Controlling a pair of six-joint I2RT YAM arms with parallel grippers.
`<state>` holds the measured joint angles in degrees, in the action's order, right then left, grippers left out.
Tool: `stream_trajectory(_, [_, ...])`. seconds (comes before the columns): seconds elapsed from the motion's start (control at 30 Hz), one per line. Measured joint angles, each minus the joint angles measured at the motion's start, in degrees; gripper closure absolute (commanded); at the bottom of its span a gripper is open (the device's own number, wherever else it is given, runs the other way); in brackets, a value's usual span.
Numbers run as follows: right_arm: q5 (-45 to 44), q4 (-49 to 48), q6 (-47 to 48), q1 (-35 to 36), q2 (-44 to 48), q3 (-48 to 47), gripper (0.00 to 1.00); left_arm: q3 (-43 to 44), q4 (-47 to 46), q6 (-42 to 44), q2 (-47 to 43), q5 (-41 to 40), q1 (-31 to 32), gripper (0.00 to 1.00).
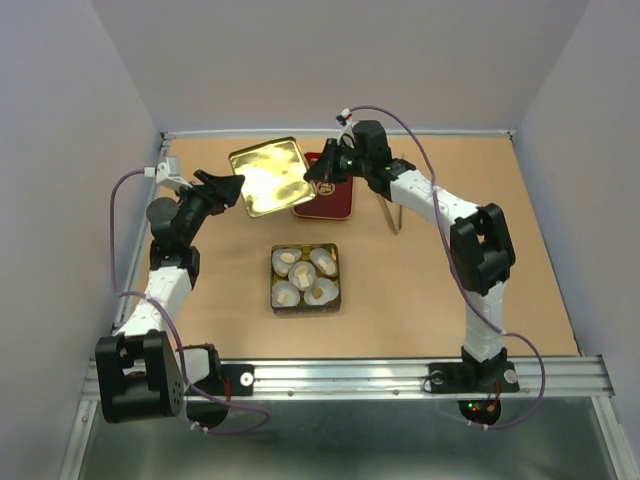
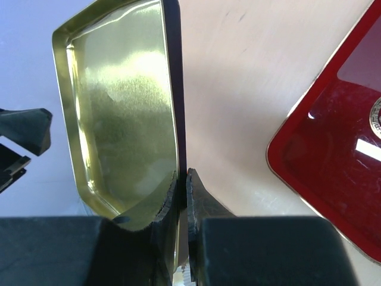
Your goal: Pack the chocolate
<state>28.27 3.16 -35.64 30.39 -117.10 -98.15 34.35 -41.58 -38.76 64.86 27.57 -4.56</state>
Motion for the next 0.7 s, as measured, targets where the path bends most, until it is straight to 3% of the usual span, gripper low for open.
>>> stream_trajectory(0.53, [1.8,-5.1,-1.7,0.0,6.9,2.5,0.99,-0.3,-1.0,-0.6,0.9,-1.5,3.0,0.22])
stream_trajectory(0.7, [2.3,-5.2,-1.9,0.0,6.9,2.5,0.99,-0.3,-1.4,-1.0,1.9,-2.0,6.2,0.30])
